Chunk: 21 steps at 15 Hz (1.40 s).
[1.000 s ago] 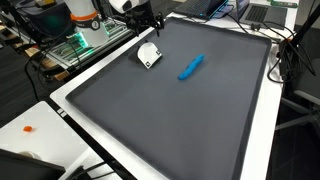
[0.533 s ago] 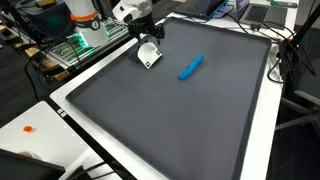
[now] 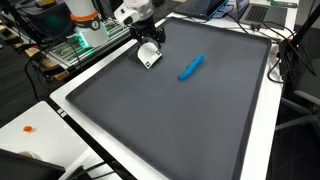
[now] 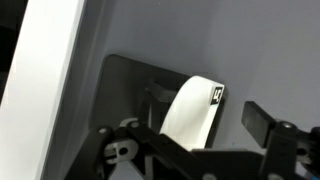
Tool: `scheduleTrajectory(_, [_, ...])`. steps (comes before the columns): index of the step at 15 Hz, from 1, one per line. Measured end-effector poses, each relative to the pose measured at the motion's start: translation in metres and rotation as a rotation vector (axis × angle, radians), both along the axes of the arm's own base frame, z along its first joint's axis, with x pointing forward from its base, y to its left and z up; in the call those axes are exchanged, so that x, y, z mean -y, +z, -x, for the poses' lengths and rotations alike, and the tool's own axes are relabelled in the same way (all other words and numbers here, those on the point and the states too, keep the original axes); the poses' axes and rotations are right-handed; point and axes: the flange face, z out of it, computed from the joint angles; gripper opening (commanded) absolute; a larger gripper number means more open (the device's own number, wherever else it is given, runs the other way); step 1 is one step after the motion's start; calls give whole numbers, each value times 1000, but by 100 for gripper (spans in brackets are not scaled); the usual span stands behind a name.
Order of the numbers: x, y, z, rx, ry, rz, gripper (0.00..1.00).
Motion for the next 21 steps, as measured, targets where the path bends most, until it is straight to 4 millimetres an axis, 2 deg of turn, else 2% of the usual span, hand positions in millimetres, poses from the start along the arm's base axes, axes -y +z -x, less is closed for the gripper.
scheduleTrajectory(5, [-1, 0, -3, 19, -27, 14, 34])
scheduleTrajectory(6, [-1, 0, -3, 21, -31, 16, 20])
scheduleTrajectory(7, [-2, 0, -4, 22, -35, 17, 12])
scheduleTrajectory(8, [-2, 0, -4, 23, -40, 18, 10])
scheduleTrajectory(9, [-2, 1, -4, 27, -43, 19, 1])
scheduleTrajectory(19, [-4, 9, -14, 60, -89, 30, 1])
scheduleTrajectory(21, [-6, 15, -18, 76, -81, 37, 1])
